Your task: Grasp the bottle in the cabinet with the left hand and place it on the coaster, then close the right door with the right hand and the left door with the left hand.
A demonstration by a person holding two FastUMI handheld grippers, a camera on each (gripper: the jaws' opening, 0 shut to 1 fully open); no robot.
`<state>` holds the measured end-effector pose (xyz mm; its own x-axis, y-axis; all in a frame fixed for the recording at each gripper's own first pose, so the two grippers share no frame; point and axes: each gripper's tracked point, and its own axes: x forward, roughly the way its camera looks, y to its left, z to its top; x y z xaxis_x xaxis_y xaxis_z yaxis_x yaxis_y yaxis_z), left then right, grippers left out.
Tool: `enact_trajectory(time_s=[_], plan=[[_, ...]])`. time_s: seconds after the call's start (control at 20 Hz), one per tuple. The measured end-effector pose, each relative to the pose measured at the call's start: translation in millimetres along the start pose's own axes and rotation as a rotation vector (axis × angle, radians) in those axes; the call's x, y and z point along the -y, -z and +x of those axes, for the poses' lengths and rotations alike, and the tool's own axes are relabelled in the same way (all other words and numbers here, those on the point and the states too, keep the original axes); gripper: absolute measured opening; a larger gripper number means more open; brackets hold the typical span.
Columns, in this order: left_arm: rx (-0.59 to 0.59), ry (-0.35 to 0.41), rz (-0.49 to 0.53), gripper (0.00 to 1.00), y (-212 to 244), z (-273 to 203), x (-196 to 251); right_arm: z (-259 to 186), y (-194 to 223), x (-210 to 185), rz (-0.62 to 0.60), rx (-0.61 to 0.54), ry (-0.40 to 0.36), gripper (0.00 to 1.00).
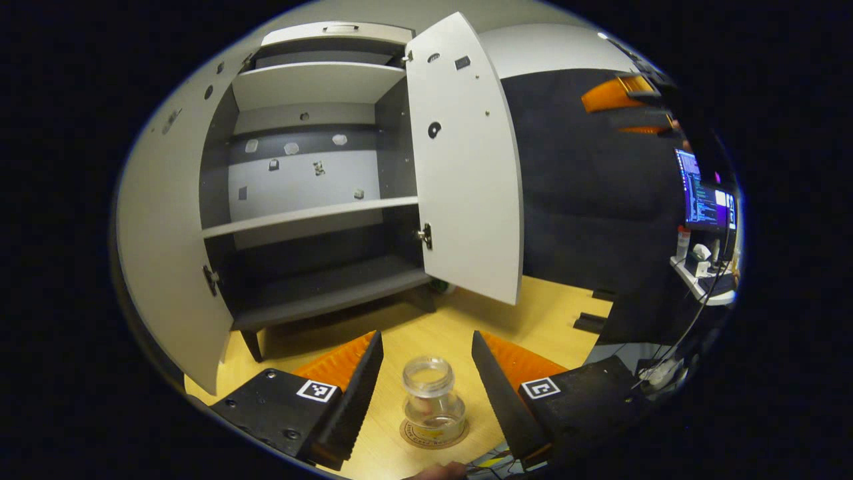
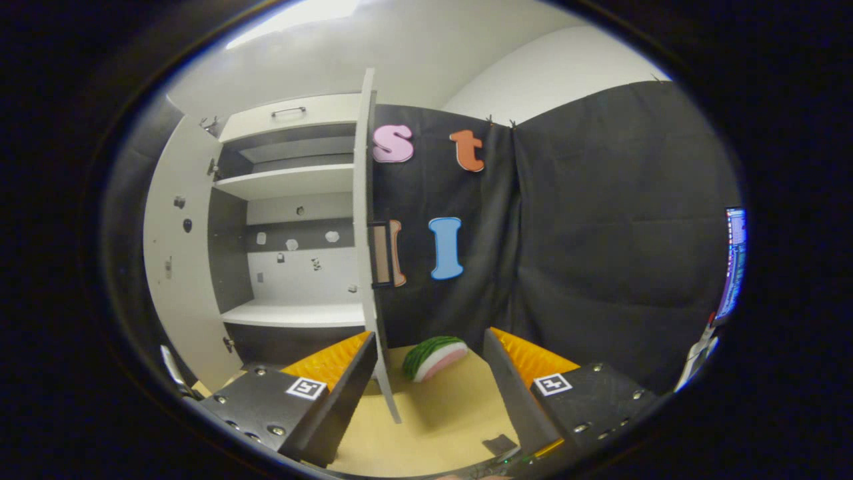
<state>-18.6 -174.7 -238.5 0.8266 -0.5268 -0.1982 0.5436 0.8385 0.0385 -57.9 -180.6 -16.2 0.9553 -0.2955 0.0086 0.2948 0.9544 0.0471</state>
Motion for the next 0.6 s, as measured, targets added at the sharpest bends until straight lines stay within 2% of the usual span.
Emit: enact_trajectory(time_s=[0.05,0.1,0.15,0.25,0.3,0.45,0.6], plan=[[0.011,-0.056,-0.003,0.86,-19.1,-4.3,-12.6,5.6,-1.3,7.2,0.005,0.000,0.009,0.97],[0.058,-0.095,-0.028,0.90,-39.7,-5.4,-20.5,11.2,-1.0,15.7,0.005,-0.011,0.013,0.98],[0.103,-0.109,-0.055,0.94,-66.3,-7.4,-28.2,18.0,3.1,24.9,-0.003,-0.022,0.026,0.94],[0.127,-0.116,-0.088,0.93,-103.1,-13.1,-34.1,35.1,1.9,46.9,-0.033,-0.024,0.057,0.97],[0.124,-0.124,-0.096,0.97,-114.3,-14.2,-39.5,44.1,1.3,51.5,-0.041,-0.025,0.054,0.97],[0.126,-0.127,-0.138,0.98,-149.5,-15.6,-52.5,78.3,0.0,59.2,-0.042,-0.011,0.020,0.98],[0.122,-0.159,-0.091,0.96,-172.7,-18.1,-74.4,117.2,0.4,66.5,-0.008,-0.008,0.011,0.97]])
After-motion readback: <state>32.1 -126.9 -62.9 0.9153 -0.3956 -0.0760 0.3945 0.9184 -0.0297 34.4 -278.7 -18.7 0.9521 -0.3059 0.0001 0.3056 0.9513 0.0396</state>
